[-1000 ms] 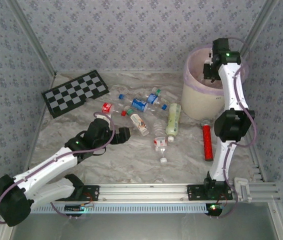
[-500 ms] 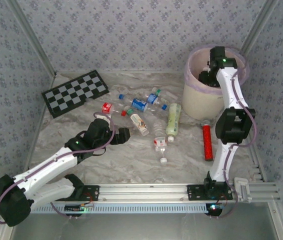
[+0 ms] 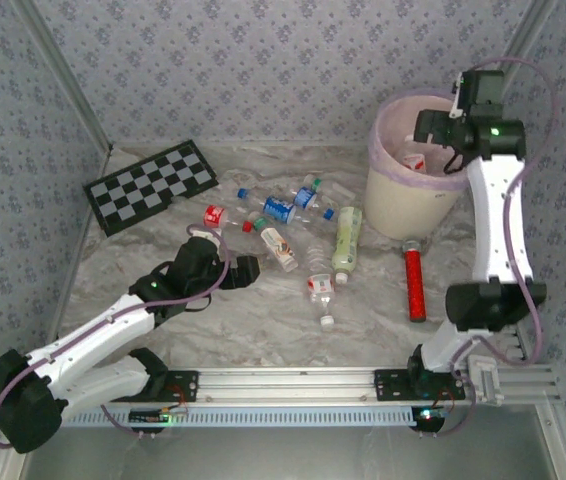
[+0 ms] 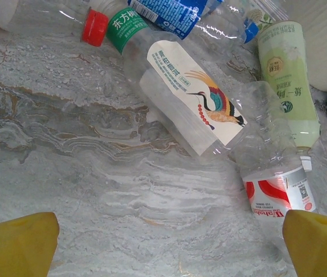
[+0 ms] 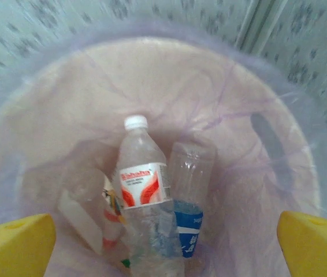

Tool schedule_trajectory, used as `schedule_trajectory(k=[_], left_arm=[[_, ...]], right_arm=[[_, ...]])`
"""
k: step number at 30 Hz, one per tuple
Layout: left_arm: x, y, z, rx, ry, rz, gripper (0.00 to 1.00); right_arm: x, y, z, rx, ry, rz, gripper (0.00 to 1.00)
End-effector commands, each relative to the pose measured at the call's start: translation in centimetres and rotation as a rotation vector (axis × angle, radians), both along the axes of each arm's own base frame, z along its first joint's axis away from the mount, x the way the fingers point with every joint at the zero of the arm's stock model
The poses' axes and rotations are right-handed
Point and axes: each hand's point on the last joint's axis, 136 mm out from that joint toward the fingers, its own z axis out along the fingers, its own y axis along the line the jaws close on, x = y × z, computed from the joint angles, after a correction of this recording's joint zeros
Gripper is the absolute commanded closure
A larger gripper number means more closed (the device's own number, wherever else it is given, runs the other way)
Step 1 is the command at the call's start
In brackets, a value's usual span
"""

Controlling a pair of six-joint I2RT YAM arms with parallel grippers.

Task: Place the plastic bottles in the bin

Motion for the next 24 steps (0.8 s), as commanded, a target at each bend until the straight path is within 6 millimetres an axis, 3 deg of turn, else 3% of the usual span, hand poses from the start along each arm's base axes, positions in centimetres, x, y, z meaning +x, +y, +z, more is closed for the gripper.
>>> schedule_trajectory(k=[1,4,8,12,15,16,19,24], left_arm=[[0.5,-0.1,1.0,-0.001,-0.027,-0.005,0.01],[0.9,0.1,0.7,0.007,-0.027,-0.002,0.01],[1.5,-0.2,0.3,0.011,-0.007,-0.016,0.01],[1.9,-0.5,0.0,0.031,0.000,-0.035,0.01],[2.3,-0.7,-0.4,0.022,0.006,-0.036,0.01],[2.4,-0.9,-0.5,0.007,0.007,-0.036,0.01],[2.6,-1.6,-0.3,-0.039,0.009,-0.046,0.01],[2.7,-1.5,-0.2,-0.043,0.012,-0.045,0.01]], right_arm=[[-2.5,2.3,2.5,0.044,-0.109,0.019,0.00],[-5.4,6.8,1.6,0.033,-0.131,0.104,0.00],[-8.7,12.1,-2.5,0.053,-0.075,0.195,0.05],[-10.3,14.5,-8.9,0.078,0.060,0.202,0.09],[-10.2,16.6,-14.7,0.150,0.140,0.220,0.11],[-10.3,17.1,-17.1,0.165,0.172,0.219,0.11],[-9.8,17.2,-21.3,0.188,0.205,0.178,0.14],[-7.5,16.0,-26.1,0.240,0.180,0.093,0.27]])
